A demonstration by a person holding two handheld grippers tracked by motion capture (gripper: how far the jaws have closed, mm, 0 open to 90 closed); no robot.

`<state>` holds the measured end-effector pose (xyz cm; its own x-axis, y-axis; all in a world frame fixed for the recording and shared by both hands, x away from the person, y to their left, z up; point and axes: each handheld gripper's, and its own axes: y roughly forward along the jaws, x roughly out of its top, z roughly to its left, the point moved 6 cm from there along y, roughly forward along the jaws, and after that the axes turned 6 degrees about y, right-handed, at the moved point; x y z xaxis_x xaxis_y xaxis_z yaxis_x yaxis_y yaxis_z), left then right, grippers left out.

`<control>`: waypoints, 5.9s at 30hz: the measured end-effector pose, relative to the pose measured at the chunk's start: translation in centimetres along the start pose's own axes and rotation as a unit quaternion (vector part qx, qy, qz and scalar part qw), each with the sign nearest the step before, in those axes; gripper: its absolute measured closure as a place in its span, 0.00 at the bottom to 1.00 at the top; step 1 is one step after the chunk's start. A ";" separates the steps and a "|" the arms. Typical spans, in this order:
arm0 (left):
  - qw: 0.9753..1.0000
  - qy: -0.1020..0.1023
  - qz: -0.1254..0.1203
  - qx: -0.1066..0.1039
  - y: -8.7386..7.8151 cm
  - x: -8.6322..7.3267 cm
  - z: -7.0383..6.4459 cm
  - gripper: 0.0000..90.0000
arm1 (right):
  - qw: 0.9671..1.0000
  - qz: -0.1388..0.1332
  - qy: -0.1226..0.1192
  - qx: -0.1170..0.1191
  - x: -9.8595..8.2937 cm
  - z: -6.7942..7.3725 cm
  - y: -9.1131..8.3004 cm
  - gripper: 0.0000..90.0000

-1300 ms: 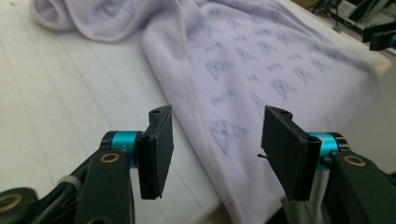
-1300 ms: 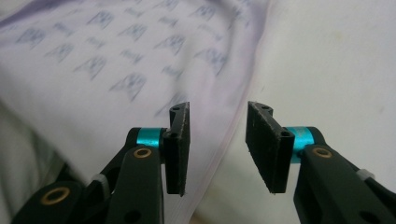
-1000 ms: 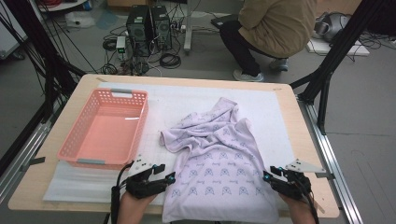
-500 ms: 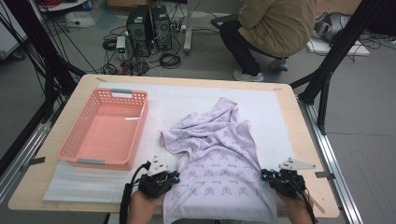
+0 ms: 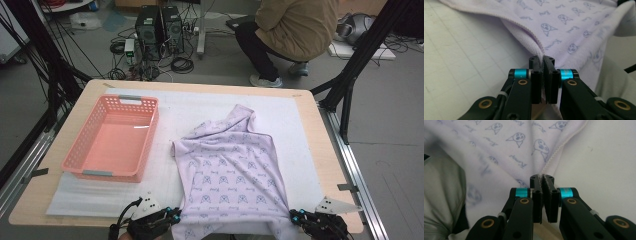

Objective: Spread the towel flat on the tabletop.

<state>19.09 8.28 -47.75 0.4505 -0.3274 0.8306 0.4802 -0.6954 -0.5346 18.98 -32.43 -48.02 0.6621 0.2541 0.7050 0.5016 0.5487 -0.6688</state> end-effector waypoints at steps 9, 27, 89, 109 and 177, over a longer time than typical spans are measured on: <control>0.998 -0.045 -0.025 0.038 3.0 3.5 3.4 0.50 | 0.998 -0.051 0.016 -0.044 3.3 -2.0 1.3 0.62; 0.997 0.004 0.017 0.073 4.4 2.5 3.2 0.96 | 0.998 -0.019 0.016 -0.060 3.6 -3.1 3.6 0.96; 0.993 -0.048 -0.084 0.063 6.3 7.3 9.1 0.46 | 0.996 -0.048 0.034 -0.062 8.0 -7.1 4.7 0.71; 0.997 0.010 0.024 0.072 9.3 6.6 6.8 0.94 | 0.993 -0.003 0.019 -0.116 11.9 -9.9 9.5 0.97; 0.992 -0.046 0.029 0.117 9.7 8.2 12.0 0.97 | 0.994 -0.015 0.028 -0.102 12.2 -10.9 9.4 0.93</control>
<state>36.51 6.54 -47.99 0.5451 -0.2953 0.7846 0.6074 -0.5060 -0.6124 37.80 -32.83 -48.28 0.6718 0.1922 0.7153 0.6208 0.3806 -0.6853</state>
